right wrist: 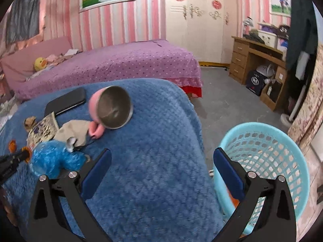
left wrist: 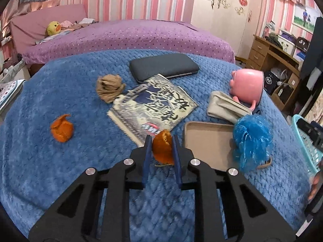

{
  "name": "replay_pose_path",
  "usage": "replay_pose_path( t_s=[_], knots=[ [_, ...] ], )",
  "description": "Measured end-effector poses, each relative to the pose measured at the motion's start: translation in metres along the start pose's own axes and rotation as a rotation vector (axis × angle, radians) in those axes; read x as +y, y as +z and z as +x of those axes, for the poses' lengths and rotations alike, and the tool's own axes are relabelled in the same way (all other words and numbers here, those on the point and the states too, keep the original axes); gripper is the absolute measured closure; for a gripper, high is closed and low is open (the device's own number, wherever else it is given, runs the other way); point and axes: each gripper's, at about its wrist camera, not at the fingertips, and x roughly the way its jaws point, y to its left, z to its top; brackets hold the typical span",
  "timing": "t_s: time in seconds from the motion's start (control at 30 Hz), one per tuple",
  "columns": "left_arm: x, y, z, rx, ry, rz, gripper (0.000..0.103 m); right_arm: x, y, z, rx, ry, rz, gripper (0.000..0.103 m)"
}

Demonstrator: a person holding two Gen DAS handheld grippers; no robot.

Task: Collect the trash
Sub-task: 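Grasp the orange peel with the left gripper while the right grasps the blue plastic bag, then carry the orange peel and blue bag over the basket and open both grippers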

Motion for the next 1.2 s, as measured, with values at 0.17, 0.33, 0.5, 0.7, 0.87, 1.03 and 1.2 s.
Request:
replay_pose_path(
  t_s=[0.17,0.33,0.5,0.7,0.87,1.03,1.2],
  knots=[
    [0.019,-0.005,-0.022,-0.029,0.042,0.004,0.085,0.036,-0.007,-0.008,-0.001,0.077,-0.052,0.005],
    [0.051,-0.013,-0.036,-0.04,0.112,0.012,0.085,0.076,-0.015,-0.018,-0.007,0.155,-0.12,0.005],
    [0.083,-0.017,-0.034,-0.015,0.143,-0.053,0.085,0.118,-0.019,-0.014,0.003,0.19,-0.204,0.005],
    [0.095,-0.02,-0.029,0.005,0.145,-0.086,0.085,0.136,-0.024,0.007,0.08,0.239,-0.236,0.028],
    [0.092,-0.019,-0.029,-0.001,0.149,-0.075,0.085,0.134,-0.028,0.009,0.091,0.291,-0.243,0.077],
    [0.089,-0.018,-0.035,-0.015,0.132,-0.101,0.085,0.106,-0.021,-0.013,0.026,0.279,-0.216,0.08],
    [0.079,-0.014,-0.04,-0.035,0.128,-0.101,0.085,0.063,-0.015,-0.025,0.003,0.247,-0.174,0.08]
  ],
)
